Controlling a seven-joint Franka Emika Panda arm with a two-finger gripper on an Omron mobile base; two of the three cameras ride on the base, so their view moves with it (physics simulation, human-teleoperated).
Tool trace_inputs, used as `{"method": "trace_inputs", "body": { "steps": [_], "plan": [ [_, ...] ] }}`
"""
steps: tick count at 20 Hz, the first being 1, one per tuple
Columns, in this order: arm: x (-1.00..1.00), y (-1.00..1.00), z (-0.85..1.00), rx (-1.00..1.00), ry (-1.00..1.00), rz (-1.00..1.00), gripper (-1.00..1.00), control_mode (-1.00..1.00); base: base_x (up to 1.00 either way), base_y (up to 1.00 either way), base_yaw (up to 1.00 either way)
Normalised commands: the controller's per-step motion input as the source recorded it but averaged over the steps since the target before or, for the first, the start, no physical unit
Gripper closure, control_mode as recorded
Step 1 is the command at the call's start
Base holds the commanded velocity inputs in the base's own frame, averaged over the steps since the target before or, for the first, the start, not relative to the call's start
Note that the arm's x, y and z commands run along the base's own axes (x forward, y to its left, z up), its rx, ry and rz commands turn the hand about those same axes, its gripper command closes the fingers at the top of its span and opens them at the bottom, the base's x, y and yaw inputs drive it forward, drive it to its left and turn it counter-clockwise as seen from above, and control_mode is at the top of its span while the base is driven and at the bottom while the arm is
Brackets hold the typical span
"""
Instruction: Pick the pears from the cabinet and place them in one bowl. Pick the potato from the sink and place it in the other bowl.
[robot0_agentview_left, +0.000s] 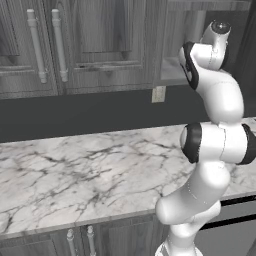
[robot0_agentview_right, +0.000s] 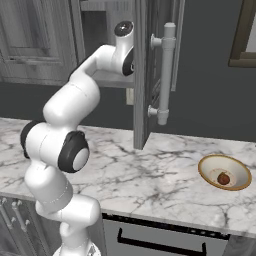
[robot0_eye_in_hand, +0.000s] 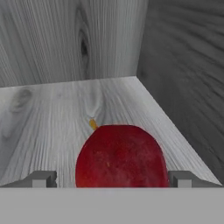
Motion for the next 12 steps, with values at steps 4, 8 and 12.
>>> {"method": "trace_inputs", "body": {
  "steps": [4, 8, 12],
  "plan": [
    [0.00, 0.00, 0.00, 0.00, 0.01, 0.00, -1.00, -1.00, 0.00, 0.00, 0.00],
    [0.00, 0.00, 0.00, 0.00, 0.00, 0.00, -1.00, -1.00, 0.00, 0.00, 0.00],
    [0.00, 0.00, 0.00, 0.00, 0.00, 0.00, -1.00, -1.00, 0.00, 0.00, 0.00]
  ]
}}
